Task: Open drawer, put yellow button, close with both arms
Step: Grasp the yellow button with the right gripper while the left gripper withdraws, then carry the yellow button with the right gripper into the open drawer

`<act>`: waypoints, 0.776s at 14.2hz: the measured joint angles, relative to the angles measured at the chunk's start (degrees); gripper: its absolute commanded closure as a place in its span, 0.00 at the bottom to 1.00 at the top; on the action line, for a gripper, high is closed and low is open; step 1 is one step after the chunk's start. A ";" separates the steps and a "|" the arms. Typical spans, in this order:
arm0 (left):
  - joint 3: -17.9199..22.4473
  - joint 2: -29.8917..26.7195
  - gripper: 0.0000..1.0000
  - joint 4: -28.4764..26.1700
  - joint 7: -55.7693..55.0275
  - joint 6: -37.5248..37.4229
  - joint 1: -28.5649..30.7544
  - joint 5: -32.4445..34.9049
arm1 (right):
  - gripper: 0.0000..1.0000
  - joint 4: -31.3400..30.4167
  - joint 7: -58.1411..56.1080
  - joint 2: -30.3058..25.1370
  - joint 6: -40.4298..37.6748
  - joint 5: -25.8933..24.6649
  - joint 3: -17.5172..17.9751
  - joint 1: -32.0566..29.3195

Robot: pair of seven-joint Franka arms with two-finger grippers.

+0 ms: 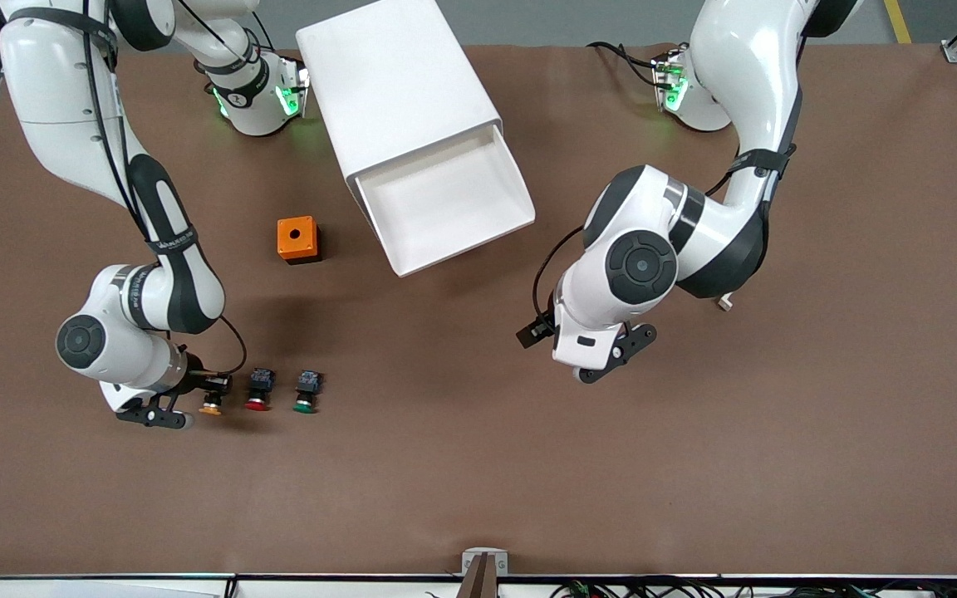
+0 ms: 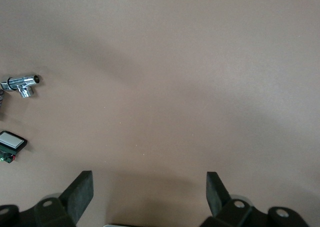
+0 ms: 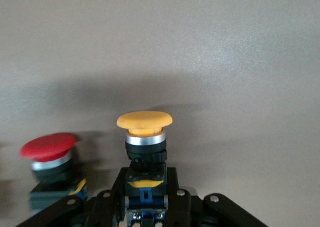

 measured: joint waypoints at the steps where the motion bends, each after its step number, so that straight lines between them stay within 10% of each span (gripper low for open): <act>1: 0.00 0.01 0.01 -0.12 0.00 0.03 -0.13 0.02 | 1.00 1.48 1.73 -1.30 -4.16 0.02 0.04 0.30; 11: 0.13 0.05 0.01 -0.56 -0.28 1.03 -0.80 0.08 | 1.00 2.95 50.54 -23.53 -29.35 2.67 1.01 20.25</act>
